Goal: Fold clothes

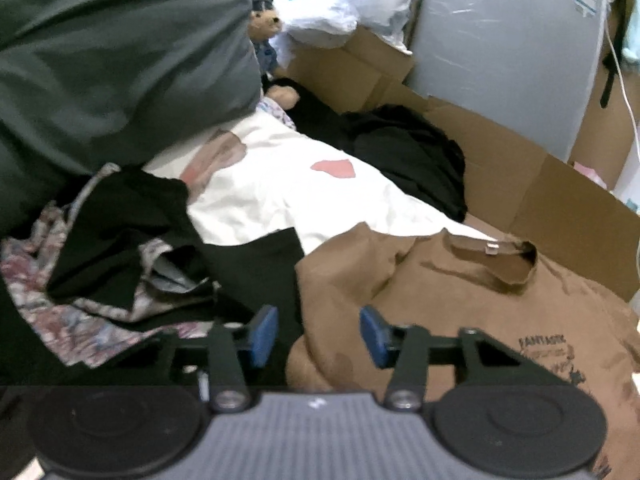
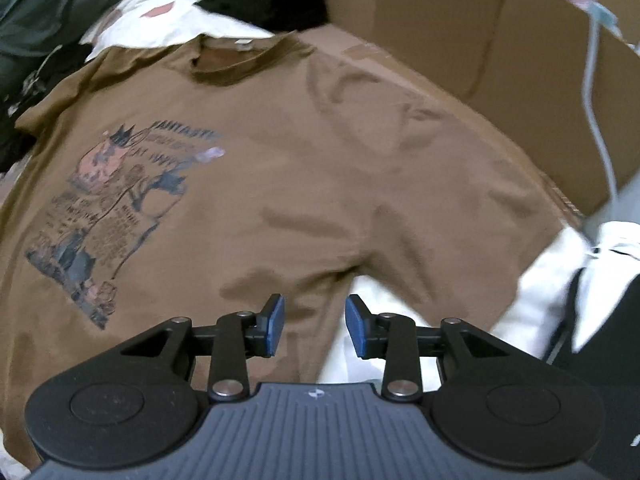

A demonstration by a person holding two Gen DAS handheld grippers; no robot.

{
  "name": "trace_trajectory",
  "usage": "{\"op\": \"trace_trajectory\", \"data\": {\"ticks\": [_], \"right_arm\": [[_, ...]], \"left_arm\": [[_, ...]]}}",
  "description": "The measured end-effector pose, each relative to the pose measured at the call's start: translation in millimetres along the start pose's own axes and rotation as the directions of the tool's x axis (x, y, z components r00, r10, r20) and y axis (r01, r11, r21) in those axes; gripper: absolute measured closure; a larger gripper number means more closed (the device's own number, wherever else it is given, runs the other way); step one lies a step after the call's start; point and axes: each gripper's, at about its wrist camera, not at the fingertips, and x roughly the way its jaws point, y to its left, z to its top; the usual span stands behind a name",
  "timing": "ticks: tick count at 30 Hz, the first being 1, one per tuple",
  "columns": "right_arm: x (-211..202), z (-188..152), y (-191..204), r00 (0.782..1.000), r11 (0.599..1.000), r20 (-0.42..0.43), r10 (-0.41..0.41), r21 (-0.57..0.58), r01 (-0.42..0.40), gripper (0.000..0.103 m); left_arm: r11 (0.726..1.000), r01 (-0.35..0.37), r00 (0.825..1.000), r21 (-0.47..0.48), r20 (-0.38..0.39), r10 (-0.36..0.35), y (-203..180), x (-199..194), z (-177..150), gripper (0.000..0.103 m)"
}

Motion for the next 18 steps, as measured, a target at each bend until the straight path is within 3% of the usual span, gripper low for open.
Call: {"op": "trace_trajectory", "data": {"ticks": [5, 10, 13, 15, 18], "right_arm": [[7.5, -5.8, 11.8, 0.999, 0.999, -0.031, 0.016, -0.028, -0.017, 0.065], [9.6, -10.7, 13.7, 0.999, 1.000, -0.032, 0.009, -0.021, -0.010, 0.065], [11.7, -13.2, 13.8, 0.999, 1.000, -0.038, 0.012, -0.016, -0.012, 0.065], [13.2, -14.6, 14.4, 0.999, 1.000, -0.043, 0.020, -0.012, -0.021, 0.065], [14.7, -17.2, 15.8, 0.998, 0.999, -0.050, 0.031, -0.014, -0.032, 0.065]], "left_arm": [[0.996, -0.083, 0.993, 0.037, -0.084, 0.086, -1.1, 31.9, 4.8, 0.073], [0.992, -0.102, 0.982, 0.068, -0.153, 0.111, -4.6, 43.6, -6.1, 0.072], [0.987, -0.096, 0.978, 0.129, -0.173, 0.118, -16.7, 44.5, -15.3, 0.058], [0.976, -0.098, 0.974, 0.197, -0.183, 0.135, -28.7, 44.3, -22.3, 0.041], [0.950, -0.124, 0.963, 0.287, -0.194, 0.185, -41.1, 46.6, -30.1, 0.037]]}}
